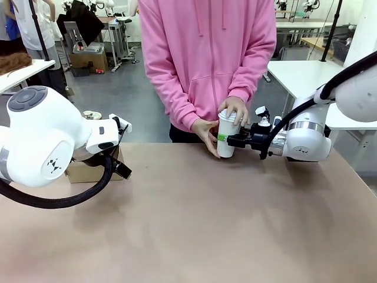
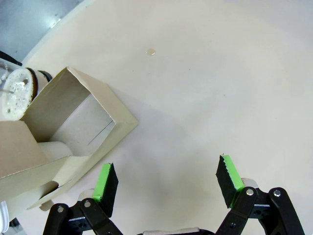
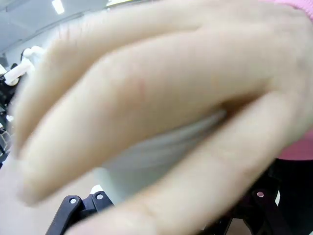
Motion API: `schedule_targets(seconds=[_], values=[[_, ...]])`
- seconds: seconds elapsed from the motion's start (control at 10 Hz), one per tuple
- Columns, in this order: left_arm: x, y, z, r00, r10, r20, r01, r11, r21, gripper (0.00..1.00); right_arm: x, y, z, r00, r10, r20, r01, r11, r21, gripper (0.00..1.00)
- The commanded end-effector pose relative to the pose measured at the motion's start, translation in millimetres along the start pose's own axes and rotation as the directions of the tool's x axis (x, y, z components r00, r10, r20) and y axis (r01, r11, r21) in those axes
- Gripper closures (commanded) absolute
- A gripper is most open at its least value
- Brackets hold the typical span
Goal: Pour a drink into a cup and package it in a carrier.
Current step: When a person places the Paper Cup Lid on the 600 ml Paper Cup , lift the 600 ml Paper Cup.
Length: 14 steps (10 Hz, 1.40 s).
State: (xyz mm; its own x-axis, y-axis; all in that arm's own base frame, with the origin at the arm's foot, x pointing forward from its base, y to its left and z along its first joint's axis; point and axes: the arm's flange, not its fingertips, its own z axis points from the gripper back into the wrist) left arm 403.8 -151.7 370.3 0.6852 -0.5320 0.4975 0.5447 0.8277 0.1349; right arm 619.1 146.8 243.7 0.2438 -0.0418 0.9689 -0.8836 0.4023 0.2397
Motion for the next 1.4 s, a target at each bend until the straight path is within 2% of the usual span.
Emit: schedule_targets(seconds=[0.0, 1.0, 1.3], values=[[0.0, -0.1, 0.4, 1.000, 0.001, 0.001, -0.001, 1.000, -0.002, 0.00, 8.0, 0.6, -1.5, 1.000, 0.008, 0.013, -0.008, 1.000, -0.002, 0.19], [0.0, -0.1, 0.4, 1.000, 0.001, 0.001, -0.001, 1.000, -0.002, 0.00, 1.9, 0.0, -0.2, 1.000, 0.003, 0.002, -0.003, 1.000, 0.000, 0.19], [0.0, -0.1, 0.4, 1.000, 0.001, 0.001, -0.001, 1.000, -0.002, 0.00, 78.7, 27.8, 29.3, 0.996, 0.085, -0.030, -0.084, 0.996, 0.020, 0.19]])
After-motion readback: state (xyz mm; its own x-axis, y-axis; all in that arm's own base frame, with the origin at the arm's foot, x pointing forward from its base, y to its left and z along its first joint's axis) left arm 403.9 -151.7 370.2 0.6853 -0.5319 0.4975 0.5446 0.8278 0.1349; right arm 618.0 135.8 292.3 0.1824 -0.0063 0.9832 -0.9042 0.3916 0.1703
